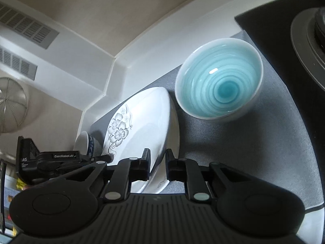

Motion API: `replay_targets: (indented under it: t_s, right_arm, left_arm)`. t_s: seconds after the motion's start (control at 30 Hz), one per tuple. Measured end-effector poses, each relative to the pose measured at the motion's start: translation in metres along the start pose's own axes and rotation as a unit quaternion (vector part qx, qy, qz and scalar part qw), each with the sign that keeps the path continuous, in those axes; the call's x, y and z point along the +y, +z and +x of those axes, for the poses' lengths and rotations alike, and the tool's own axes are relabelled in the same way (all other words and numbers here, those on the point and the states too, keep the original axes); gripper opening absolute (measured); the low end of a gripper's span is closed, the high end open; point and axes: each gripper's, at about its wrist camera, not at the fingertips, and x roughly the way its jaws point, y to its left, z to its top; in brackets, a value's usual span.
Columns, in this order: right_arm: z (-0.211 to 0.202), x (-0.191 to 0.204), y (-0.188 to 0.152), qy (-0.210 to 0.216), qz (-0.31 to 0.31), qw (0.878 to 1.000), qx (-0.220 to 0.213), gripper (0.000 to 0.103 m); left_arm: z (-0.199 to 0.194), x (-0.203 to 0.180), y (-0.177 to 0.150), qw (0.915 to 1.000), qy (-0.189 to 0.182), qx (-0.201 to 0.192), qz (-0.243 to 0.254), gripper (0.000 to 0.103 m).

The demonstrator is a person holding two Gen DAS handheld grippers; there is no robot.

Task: Organize plates and bowls
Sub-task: 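Lift the white floral plate and carry it over the other white floral plate, then lower the plate onto the other white plate and open both grippers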

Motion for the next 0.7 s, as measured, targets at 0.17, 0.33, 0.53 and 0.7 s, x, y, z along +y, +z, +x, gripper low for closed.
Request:
replay_targets:
  t_s: [0.17,0.33,0.53,0.7]
  right_arm:
    - [0.006,-0.009,0.001,0.002,0.014,1.000,0.008,0.008]
    - [0.012,-0.007,0.004,-0.004,0.003,1.000,0.009,0.008]
    - [0.020,-0.016,0.004,-0.014,0.011,1.000,0.022,0.007]
    - [0.020,-0.018,0.002,-0.013,0.010,1.000,0.026,0.007]
  left_arm:
    - [-0.023,-0.001,-0.010,0.9998,0.008,-0.019,-0.006,0.018]
    - [-0.043,-0.005,-0.032,0.9996,0.005,-0.026,-0.011,0.018]
    - [-0.035,0.001,-0.057,0.9991,0.010,-0.006,-0.041,0.018]
    - [-0.028,0.006,-0.070,0.9985,0.002,-0.004,-0.055,0.019]
